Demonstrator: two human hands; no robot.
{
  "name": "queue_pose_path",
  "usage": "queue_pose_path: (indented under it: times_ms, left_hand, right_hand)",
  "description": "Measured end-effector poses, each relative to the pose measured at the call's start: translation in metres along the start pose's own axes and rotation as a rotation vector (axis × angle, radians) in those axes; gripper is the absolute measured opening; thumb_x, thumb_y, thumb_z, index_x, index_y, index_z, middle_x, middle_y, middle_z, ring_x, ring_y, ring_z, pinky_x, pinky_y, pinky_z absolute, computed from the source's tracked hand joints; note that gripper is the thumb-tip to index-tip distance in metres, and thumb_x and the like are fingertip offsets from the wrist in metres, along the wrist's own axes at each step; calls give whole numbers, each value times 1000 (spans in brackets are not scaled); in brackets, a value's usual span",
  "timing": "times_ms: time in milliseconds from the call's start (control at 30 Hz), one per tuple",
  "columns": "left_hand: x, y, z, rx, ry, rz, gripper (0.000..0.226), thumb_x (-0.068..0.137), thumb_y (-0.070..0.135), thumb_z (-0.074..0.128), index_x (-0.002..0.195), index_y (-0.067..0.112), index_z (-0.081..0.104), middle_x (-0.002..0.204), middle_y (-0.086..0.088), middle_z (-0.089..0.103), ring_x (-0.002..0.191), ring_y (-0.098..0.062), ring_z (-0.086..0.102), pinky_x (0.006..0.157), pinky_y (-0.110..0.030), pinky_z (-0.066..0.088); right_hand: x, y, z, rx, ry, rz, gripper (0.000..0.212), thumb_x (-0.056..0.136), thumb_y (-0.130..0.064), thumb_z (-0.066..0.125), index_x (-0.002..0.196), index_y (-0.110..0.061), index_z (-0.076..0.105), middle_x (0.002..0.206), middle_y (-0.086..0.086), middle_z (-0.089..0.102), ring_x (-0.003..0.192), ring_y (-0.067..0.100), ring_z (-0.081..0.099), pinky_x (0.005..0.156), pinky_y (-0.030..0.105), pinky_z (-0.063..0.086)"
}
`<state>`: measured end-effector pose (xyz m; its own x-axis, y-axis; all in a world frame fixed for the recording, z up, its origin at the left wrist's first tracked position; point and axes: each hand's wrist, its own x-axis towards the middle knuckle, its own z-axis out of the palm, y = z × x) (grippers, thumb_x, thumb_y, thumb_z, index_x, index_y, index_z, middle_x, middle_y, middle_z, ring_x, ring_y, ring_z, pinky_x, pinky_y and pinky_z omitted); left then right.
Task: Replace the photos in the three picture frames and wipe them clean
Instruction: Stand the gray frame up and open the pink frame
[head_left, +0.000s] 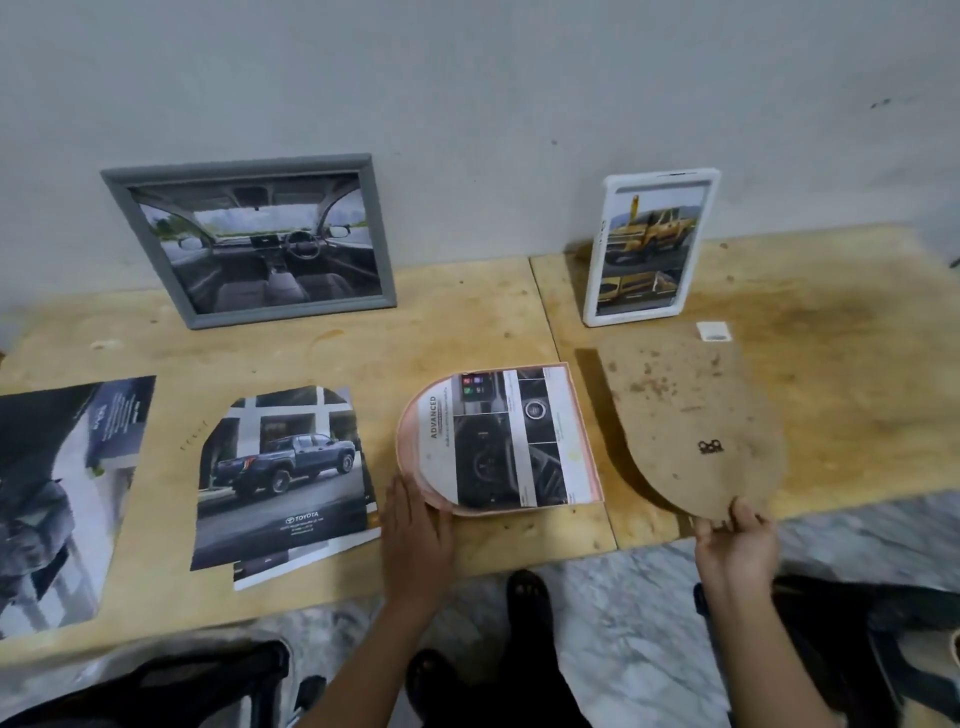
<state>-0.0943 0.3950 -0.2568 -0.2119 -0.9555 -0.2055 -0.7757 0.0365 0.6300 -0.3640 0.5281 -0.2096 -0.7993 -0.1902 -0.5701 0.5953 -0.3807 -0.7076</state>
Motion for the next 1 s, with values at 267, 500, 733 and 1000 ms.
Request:
queue_pose_path:
  times_ms: [267,500,733,1000]
  left_hand:
    - [-1,-2,-2,10,-15,10,76,89,51,25,149,8,12,158,-9,13,146,-24,10,119,-39,15]
    - [1,-5,-3,20,-24,1,78,86,53,25,149,9,12,158,-9,15,146,-24,10,119,-39,15]
    - [1,-6,2,17,-16,-2,74,91,50,29,150,10,9,158,-7,12,147,-21,8,119,-37,14]
    - [5,-8,2,14,-46,-17,77,89,54,25,150,12,6,159,-5,8,147,-18,4,117,-31,9]
  right_hand:
    - [33,-30,36,214,257,-38,37,97,-4,32,132,-5,43,124,14,53,102,20,58,74,23,56]
    - [29,-42,76,-219,375,46,37,85,0,56,121,-8,50,121,6,56,96,15,53,78,17,47]
    - [-12,28,86,-1024,11,-430,35,87,-3,55,121,-6,51,126,11,53,115,27,53,95,36,45]
    - [-19,88,154,-2143,-1111,-569,119,65,-53,76,149,-23,-3,158,8,-7,145,26,-6,117,48,6]
